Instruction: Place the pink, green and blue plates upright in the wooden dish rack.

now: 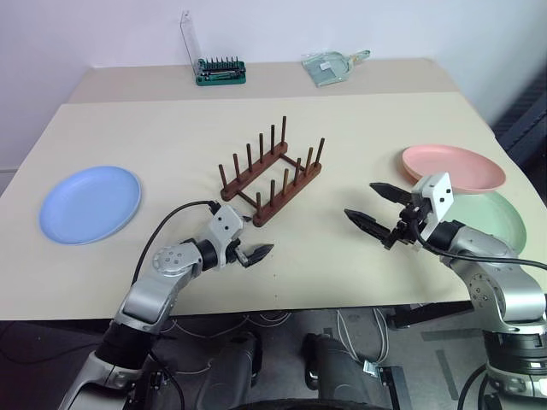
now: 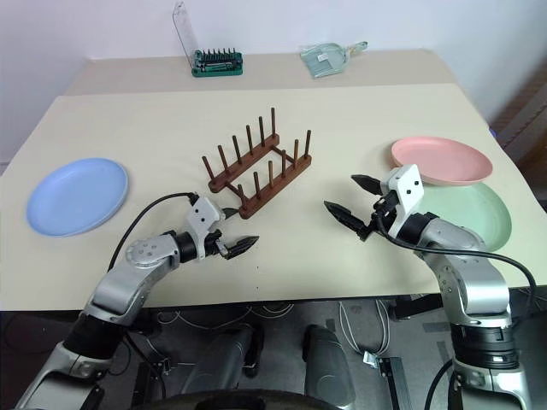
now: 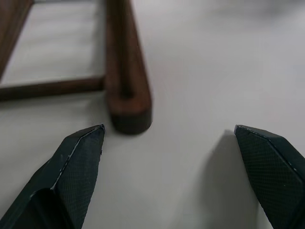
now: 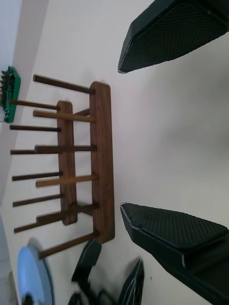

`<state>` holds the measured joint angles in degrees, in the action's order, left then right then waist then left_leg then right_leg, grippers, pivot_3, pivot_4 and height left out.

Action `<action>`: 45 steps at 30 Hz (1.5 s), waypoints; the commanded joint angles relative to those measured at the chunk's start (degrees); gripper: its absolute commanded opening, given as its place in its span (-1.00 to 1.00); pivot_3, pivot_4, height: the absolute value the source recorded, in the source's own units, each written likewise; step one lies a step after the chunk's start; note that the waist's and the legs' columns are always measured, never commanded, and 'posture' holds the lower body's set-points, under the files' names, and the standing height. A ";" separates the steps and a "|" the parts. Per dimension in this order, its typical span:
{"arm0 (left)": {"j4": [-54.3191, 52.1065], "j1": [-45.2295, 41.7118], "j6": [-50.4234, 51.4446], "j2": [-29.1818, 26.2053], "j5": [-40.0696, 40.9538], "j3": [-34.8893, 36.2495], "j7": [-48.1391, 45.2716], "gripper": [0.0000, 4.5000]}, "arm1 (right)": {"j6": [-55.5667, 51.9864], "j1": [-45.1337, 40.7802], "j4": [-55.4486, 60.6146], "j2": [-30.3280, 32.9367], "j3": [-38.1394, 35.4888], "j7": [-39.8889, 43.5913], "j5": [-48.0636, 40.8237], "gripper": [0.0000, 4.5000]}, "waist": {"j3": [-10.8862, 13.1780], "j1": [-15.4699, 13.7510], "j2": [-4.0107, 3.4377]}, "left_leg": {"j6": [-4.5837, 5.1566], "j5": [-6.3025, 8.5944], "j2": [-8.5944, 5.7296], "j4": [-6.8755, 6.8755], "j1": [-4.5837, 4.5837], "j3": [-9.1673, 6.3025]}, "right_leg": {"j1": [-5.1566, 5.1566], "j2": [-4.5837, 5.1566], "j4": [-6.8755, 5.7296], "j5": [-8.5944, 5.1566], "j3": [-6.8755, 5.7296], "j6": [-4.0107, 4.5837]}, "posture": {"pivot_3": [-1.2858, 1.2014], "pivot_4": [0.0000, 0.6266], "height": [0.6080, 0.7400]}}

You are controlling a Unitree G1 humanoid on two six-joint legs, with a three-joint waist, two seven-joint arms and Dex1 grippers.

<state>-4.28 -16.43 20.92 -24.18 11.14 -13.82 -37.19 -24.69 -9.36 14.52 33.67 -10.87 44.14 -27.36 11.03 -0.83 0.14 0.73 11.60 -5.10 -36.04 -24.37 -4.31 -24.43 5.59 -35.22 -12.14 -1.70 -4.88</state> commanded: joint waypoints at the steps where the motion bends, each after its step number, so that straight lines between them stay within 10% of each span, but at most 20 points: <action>1: 4.94 -2.48 -1.82 2.33 -2.16 -1.27 0.08 1.00 | 0.59 0.28 3.28 -0.74 -0.32 -1.08 -0.97 0.97 | -0.01 -0.01 0.01 | 0.02 -0.01 0.00 -0.02 0.00 0.00 | 0.01 0.00 0.00 0.00 0.00 -0.01 | 0.03 -0.52 1.00; 4: 9.27 -5.29 -2.79 5.28 -3.02 -1.03 0.86 0.76 | 0.87 0.74 3.50 -0.83 -0.27 -1.16 -1.14 1.00 | -0.02 -0.31 0.01 | 0.04 -0.02 -0.01 -0.03 0.00 -0.01 | 0.02 0.00 0.00 0.03 -0.02 -0.04 | 0.03 -0.52 1.00; 10: 7.91 -3.85 -3.38 5.72 -3.61 -0.61 0.28 -0.53 | 1.23 1.03 3.35 -0.49 0.06 -0.83 -0.89 1.00 | -0.02 -0.03 0.02 | 0.06 -0.03 -0.03 -0.04 0.00 0.00 | 0.03 0.00 0.01 0.15 -0.01 -0.28 | 0.03 -0.52 1.00; 12: 7.69 -3.23 -3.52 5.64 -4.09 -0.42 0.54 -0.65 | 1.20 0.86 3.11 -0.25 0.18 -0.53 -0.84 1.00 | -0.04 -0.02 0.00 | 0.06 -0.03 -0.02 -0.05 0.01 0.00 | 0.04 -0.01 0.01 0.16 -0.01 -0.27 | 0.03 -0.52 1.00; 30: 7.44 -5.37 -10.65 -4.43 0.90 -0.95 -24.21 -0.65 | -2.38 6.20 5.43 8.44 0.47 2.00 0.99 1.00 | -0.03 0.03 0.02 | 0.06 -0.02 0.01 -0.08 -0.02 0.00 | 0.04 0.03 0.03 0.05 0.00 -0.05 | 0.03 -0.52 1.00; 37: 13.03 -6.48 -12.92 -4.34 -1.69 1.08 -20.62 0.89 | -2.48 6.37 5.47 9.02 0.33 1.52 1.38 1.00 | -0.03 0.04 0.02 | 0.08 -0.03 0.01 -0.06 -0.02 0.00 | 0.02 0.02 0.04 0.06 -0.01 -0.07 | 0.03 -0.52 1.00; 44: 5.60 0.98 -7.63 -9.58 2.63 6.89 -20.13 0.97 | -1.85 8.20 2.25 12.74 -0.15 3.82 3.81 1.00 | -0.03 0.28 0.02 | 0.07 -0.03 0.03 0.01 0.00 0.00 | -0.01 0.00 0.02 0.06 0.00 -0.06 | 0.03 -0.52 1.00; 45: 4.31 2.01 -6.47 -10.21 3.60 7.44 -20.41 0.73 | -1.76 8.70 2.07 13.25 0.04 4.30 4.09 0.75 | -0.04 0.19 0.01 | 0.07 -0.03 0.04 0.01 0.00 0.00 | -0.01 0.00 0.02 0.05 0.00 -0.05 | 0.03 -0.52 1.00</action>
<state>2.07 -15.77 12.13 -33.36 13.18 -8.07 -57.12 -27.18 -1.22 16.24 46.08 -9.92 47.49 -23.64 10.99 -0.65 0.15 0.80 11.57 -5.05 -36.03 -24.37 -4.31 -24.44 5.59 -35.19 -12.09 -1.70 -4.93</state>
